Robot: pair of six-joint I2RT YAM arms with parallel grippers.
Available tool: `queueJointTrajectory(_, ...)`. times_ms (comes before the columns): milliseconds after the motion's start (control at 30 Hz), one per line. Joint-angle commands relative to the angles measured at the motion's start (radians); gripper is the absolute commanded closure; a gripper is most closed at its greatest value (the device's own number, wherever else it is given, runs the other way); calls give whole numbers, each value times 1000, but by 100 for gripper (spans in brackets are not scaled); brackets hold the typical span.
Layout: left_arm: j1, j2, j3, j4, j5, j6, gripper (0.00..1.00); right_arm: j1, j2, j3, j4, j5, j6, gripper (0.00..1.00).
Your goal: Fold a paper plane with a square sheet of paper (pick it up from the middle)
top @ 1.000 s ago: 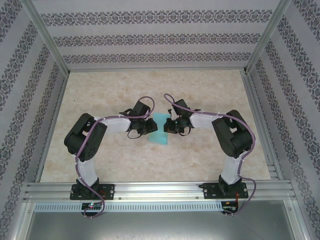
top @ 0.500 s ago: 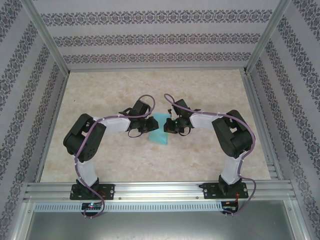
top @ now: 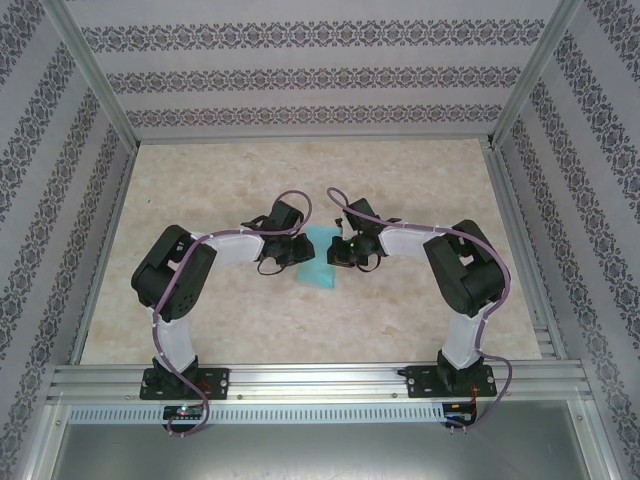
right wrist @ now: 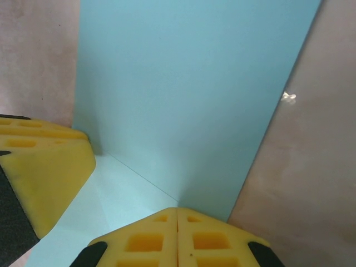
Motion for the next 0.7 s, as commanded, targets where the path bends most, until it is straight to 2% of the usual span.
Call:
queueJointTrajectory(0,18,-17,1,-115,-100,-4,79,8,61,-27,-102,121,-31,93)
queueJointTrajectory(167,23,-68,6,-112,-83,19,78,9,60,-22,-101,117,-28,93)
queueJointTrajectory(300,16,-125,-70,91,104,3,76,13,57,-18,-101,115,-27,93)
queueJointTrajectory(367,7,-129,-83,140,152,-5,77,14,57,-17,-99,113,-27,93)
queueJointTrajectory(667,-19,-37,-45,102,157,-7,83,14,57,-19,-95,107,-23,93)
